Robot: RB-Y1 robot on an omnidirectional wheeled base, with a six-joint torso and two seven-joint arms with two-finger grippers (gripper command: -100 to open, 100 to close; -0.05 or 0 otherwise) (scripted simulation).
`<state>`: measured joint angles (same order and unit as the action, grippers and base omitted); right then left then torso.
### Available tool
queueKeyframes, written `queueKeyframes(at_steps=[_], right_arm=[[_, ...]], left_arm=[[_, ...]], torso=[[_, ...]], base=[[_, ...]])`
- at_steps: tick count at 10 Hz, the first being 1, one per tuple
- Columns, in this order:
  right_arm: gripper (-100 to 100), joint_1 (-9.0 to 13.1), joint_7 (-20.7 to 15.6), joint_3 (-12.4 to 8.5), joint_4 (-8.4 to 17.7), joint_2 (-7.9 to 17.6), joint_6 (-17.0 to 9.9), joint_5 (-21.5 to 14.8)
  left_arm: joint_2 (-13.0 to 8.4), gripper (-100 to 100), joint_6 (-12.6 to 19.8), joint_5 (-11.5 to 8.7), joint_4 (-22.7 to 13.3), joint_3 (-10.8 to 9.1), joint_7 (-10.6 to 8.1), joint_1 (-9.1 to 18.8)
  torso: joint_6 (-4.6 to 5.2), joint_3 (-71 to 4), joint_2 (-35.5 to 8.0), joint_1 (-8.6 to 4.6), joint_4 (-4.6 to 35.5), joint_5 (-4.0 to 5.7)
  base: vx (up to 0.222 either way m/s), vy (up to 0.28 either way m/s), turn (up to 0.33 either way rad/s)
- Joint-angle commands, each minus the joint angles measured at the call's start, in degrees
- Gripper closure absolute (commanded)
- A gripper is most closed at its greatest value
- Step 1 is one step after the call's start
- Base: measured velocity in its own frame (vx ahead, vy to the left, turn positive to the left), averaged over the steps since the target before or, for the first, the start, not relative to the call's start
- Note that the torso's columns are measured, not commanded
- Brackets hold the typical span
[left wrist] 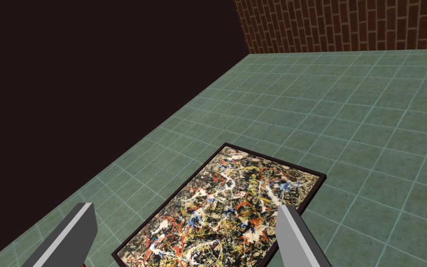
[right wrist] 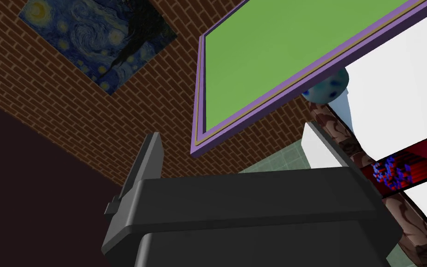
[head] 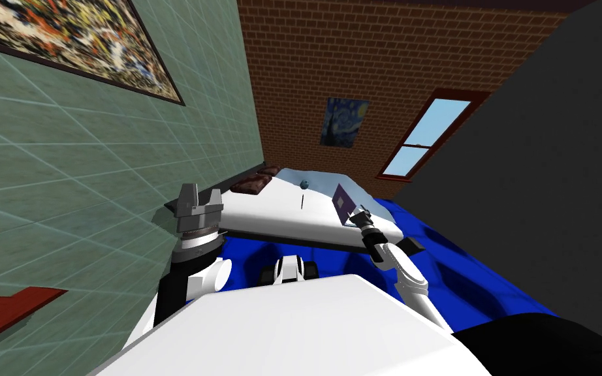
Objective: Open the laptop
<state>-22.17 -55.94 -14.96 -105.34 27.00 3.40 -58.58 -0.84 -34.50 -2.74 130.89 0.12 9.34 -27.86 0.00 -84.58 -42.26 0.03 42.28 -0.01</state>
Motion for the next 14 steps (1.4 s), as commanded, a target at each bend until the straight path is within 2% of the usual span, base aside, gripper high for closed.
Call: queueKeyframes(at_steps=[1,2,3,4,5,6,11,14], right_arm=[[-100,0.35,-1.11,-0.62,0.93,0.02,0.21,-1.03],[-100,0.03,-0.51,-1.16,1.04,1.61,-0.02,-0.49],[-100,-0.07,-0.30,-1.28,1.04,2.02,-0.10,-0.33],[-100,0.16,-0.83,-1.44,1.32,1.19,0.52,-0.60],[100,0.16,-0.72,-1.44,1.30,1.28,0.45,-0.56],[100,1.30,1.80,-1.55,2.58,2.07,0.39,1.80],[100,3.77,8.15,-1.21,6.06,3.79,0.46,7.69],[100,5.26,11.95,-1.01,8.15,4.83,0.50,11.23]], left_arm=[[0.00,0,0.00,0.00,0.00,0.00,0.00,0.00],[-0.01,0,0.00,0.00,0.00,-0.01,0.00,0.00],[-0.01,0,0.00,0.00,0.00,-0.01,0.00,-0.01],[-0.01,0,0.00,0.00,0.00,-0.01,0.00,-0.01],[-0.01,0,0.00,0.00,0.00,-0.01,0.00,0.00],[-0.01,0,0.00,0.00,0.00,-0.01,0.00,0.00],[-0.02,0,0.00,0.00,0.00,-0.01,0.00,0.01],[-0.02,0,0.00,0.00,0.00,-0.02,0.00,0.01]], torso=[[0.00,0.01,-0.02,-0.06,0.00,0.02],[0.00,0.04,-0.06,-0.22,0.02,0.06],[-0.01,-0.08,0.15,-0.20,-0.03,0.06],[-0.01,-0.15,0.23,-0.15,-0.07,0.04],[0.01,0.01,-0.05,-0.09,0.00,0.03],[-0.08,0.14,-0.16,-0.07,-0.07,0.17],[0.29,-0.07,0.19,-0.71,-0.24,0.40],[0.20,-0.09,0.20,-0.59,-0.20,0.30]], base=[[0.008,0.043,-0.009],[0.083,0.030,0.028],[0.124,0.016,0.024],[0.053,0.002,0.005],[0.015,-0.007,-0.015],[-0.025,-0.064,0.009],[-0.059,-0.068,0.027],[-0.041,-0.069,0.011]])
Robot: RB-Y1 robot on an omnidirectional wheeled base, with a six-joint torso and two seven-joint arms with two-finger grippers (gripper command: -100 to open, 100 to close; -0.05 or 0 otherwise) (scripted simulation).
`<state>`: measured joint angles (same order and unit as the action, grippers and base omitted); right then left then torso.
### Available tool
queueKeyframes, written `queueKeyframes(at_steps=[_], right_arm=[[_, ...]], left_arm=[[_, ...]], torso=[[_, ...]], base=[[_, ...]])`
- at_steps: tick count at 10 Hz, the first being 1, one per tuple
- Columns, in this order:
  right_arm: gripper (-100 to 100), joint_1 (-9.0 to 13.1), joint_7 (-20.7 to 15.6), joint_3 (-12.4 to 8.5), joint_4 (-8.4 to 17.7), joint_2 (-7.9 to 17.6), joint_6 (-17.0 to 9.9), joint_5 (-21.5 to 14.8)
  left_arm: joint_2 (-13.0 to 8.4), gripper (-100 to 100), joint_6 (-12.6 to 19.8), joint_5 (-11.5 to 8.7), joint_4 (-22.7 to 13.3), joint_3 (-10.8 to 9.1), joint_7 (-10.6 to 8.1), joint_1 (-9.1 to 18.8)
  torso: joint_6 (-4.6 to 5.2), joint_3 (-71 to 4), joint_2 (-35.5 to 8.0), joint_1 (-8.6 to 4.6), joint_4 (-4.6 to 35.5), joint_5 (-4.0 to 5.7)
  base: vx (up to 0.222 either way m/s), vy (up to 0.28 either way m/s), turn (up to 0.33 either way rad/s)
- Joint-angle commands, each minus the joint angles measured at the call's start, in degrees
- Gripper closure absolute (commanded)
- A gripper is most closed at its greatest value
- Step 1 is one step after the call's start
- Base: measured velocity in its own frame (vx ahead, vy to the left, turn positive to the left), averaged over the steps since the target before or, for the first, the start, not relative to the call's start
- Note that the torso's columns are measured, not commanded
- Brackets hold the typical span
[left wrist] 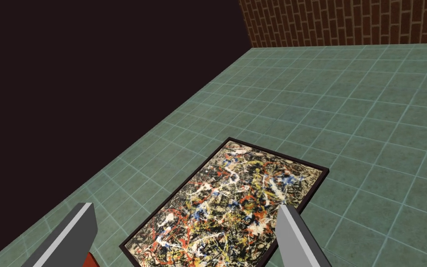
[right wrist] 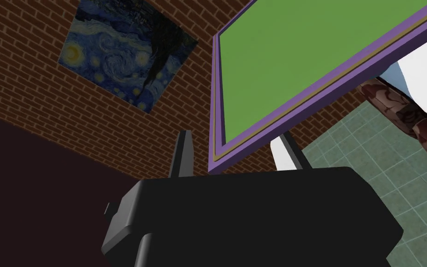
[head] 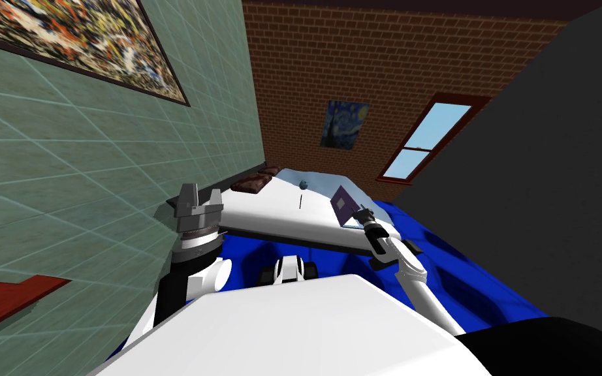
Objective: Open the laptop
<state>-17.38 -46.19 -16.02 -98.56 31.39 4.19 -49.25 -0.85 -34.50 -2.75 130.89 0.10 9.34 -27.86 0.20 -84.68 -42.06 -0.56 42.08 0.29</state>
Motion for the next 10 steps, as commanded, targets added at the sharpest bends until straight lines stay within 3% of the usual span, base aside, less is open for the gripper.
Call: queueKeyframes(at_steps=[1,6,10], right_arm=[[100,0.24,1.39,0.04,0.36,0.32,-0.19,1.22],[100,3.76,5.71,0.30,5.75,-4.07,2.36,6.11],[100,4.88,7.03,0.43,7.57,-5.56,3.23,7.69]], left_arm=[[0.00,0,0.00,0.00,0.00,0.00,0.00,0.00],[0.00,0,0.00,0.00,0.00,0.00,0.00,0.00],[0.00,0,0.00,0.00,0.00,0.00,0.00,0.00]], torso=[[-0.02,0.04,-0.06,0.10,0.00,-0.02],[-0.14,0.00,0.02,0.31,-0.10,0.01],[-0.26,0.00,0.03,0.55,-0.17,-0.01]], base=[[-0.015,-0.041,0.006],[-0.024,-0.115,-0.010],[-0.022,-0.053,-0.012]])
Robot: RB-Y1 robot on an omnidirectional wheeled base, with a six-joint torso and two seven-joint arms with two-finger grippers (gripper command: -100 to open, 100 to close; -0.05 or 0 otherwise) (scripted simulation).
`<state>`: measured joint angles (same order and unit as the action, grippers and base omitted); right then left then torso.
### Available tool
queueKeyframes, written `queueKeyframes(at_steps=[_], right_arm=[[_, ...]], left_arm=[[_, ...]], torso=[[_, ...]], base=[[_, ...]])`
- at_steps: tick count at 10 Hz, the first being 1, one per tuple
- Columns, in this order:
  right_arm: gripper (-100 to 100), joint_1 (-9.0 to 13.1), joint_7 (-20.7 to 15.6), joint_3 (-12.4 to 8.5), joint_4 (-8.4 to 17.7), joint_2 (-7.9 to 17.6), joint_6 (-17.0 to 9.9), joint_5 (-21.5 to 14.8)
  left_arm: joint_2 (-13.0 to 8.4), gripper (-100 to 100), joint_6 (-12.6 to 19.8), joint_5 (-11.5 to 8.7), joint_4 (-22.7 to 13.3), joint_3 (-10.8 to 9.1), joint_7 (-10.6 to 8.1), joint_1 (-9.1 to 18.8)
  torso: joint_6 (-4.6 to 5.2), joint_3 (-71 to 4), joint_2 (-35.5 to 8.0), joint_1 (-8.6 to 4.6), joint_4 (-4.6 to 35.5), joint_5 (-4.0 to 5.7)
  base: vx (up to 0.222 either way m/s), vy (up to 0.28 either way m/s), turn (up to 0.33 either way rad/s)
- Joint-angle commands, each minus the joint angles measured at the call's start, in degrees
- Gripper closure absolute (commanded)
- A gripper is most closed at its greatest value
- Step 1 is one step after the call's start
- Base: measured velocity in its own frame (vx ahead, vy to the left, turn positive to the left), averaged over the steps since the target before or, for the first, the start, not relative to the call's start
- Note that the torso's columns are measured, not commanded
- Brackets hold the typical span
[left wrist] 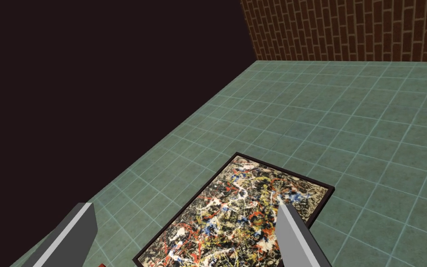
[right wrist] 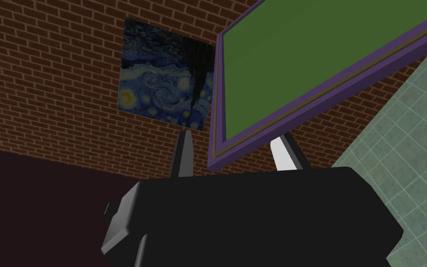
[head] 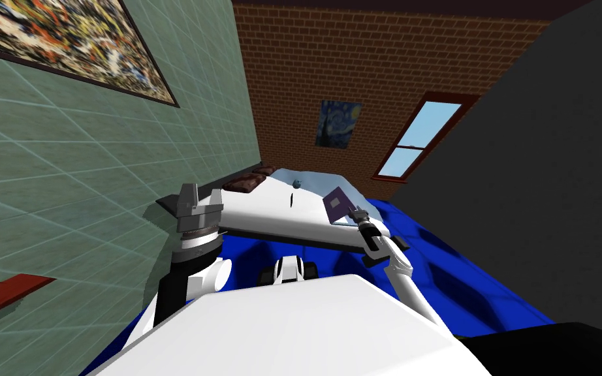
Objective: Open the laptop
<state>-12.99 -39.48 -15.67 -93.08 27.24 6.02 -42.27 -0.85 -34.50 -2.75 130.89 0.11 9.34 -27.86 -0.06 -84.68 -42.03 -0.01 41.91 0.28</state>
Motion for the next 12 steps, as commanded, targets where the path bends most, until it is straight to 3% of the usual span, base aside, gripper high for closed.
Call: queueKeyframes(at_steps=[1,2,3,4,5,8,12], right_arm=[[100,1.05,0.98,0.16,2.99,-2.16,1.83,1.49],[100,1.35,0.32,-0.54,2.33,-1.73,1.53,0.92],[100,2.06,1.21,-0.77,4.93,-4.27,4.19,2.67],[100,2.06,1.21,-0.77,4.93,-4.27,4.19,2.67],[100,2.71,2.01,-0.84,7.46,-6.72,6.56,4.31],[100,3.04,2.40,-0.87,8.72,-7.94,7.74,5.13],[100,4.34,4.00,-1.00,13.76,-12.82,12.46,8.41]], left_arm=[[0.00,0,0.00,0.00,0.00,0.00,0.00,0.00],[0.00,0,0.00,0.00,0.00,0.00,0.00,0.00],[0.00,0,0.00,0.00,0.00,0.00,0.00,0.00],[-0.01,0,0.00,0.00,0.00,-0.01,0.00,-0.01],[-0.01,0,0.00,0.00,0.00,-0.01,0.00,0.00],[-0.01,0,0.00,0.00,0.00,-0.01,0.00,-0.01],[-0.01,0,0.00,0.00,0.00,-0.01,0.00,-0.01]], torso=[[-0.11,-0.04,0.09,-0.07,-0.02,0.06],[-0.08,-0.04,0.10,-0.20,-0.08,0.17],[-0.07,-0.07,0.09,-0.09,0.07,-0.02],[-0.04,-0.06,0.12,-0.24,-0.01,0.09],[-0.06,-0.09,0.14,-0.35,0.05,0.06],[-0.09,-0.09,0.15,-0.17,-0.06,0.12],[-0.22,-0.11,0.17,-0.04,-0.03,0.03]], base=[[-0.022,-0.070,0.000],[-0.015,-0.033,-0.008],[0.013,-0.092,-0.071],[0.000,-0.099,-0.040],[0.021,-0.126,-0.060],[0.005,-0.078,-0.027],[0.012,-0.088,-0.048]])
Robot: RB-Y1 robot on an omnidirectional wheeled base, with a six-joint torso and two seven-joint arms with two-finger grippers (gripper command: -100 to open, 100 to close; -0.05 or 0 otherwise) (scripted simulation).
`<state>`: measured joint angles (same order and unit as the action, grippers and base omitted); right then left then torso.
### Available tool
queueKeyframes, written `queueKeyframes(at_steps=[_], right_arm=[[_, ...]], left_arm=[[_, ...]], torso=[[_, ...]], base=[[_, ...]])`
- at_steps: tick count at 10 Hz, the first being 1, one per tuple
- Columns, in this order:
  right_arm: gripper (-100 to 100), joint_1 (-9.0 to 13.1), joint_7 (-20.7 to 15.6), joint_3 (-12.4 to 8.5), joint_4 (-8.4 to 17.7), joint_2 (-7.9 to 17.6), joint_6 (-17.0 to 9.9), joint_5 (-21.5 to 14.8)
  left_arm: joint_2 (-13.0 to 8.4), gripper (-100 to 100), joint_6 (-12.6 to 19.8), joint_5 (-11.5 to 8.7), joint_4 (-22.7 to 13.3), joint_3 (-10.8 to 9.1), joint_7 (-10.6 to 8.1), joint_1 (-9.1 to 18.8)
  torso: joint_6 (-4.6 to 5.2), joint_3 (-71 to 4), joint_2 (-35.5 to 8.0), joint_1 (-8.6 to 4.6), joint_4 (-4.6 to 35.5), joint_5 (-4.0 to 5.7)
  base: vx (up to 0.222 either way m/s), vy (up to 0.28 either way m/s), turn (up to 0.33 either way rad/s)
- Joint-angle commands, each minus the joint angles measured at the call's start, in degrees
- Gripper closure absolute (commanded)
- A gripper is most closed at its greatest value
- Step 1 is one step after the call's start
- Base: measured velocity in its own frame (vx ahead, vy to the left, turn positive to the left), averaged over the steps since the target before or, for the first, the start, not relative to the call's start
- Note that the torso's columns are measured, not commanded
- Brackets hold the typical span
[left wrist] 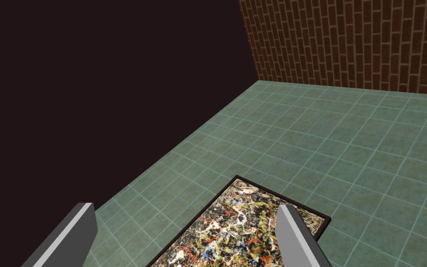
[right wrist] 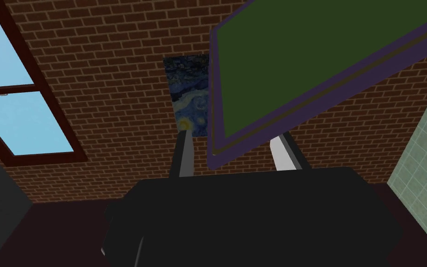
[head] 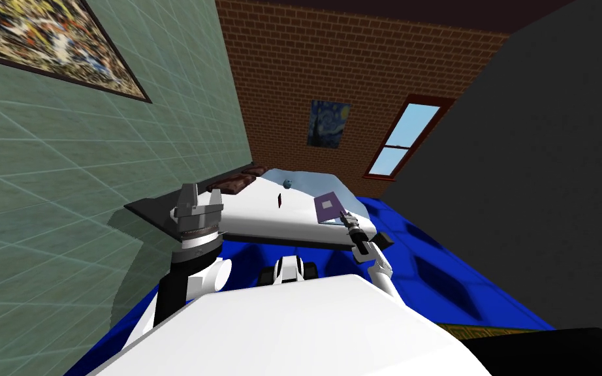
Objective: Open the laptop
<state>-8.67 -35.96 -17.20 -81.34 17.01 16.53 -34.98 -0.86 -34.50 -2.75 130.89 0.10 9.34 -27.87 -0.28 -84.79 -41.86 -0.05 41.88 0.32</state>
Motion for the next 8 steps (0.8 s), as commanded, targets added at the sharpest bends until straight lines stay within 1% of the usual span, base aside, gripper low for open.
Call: queueKeyframes(at_steps=[1,3,6,8], right_arm=[[-100,0.46,2.15,0.73,-0.24,0.84,-1.71,1.13],[-100,1.12,3.77,1.27,-0.90,3.00,-4.09,1.53],[-100,2.11,6.21,2.09,-1.89,6.24,-7.66,2.12],[-100,2.77,7.83,2.64,-2.54,8.39,-10.04,2.52]], left_arm=[[0.00,0,0.00,0.00,0.00,0.00,0.00,0.00],[0.02,0,0.00,0.00,0.00,0.02,0.00,0.02],[0.01,0,0.00,0.00,0.00,0.02,0.00,0.02],[0.01,0,0.00,0.00,0.00,0.01,0.00,0.01]], torso=[[-0.07,0.03,-0.05,0.08,0.05,-0.02],[0.21,0.32,-0.57,0.46,0.42,-0.39],[0.29,0.25,-0.46,-0.06,0.41,-0.28],[0.28,0.18,-0.36,-0.04,0.38,-0.29]], base=[[-0.034,-0.043,0.062],[-0.076,0.045,0.102],[-0.069,0.029,0.056],[-0.061,0.008,0.073]])
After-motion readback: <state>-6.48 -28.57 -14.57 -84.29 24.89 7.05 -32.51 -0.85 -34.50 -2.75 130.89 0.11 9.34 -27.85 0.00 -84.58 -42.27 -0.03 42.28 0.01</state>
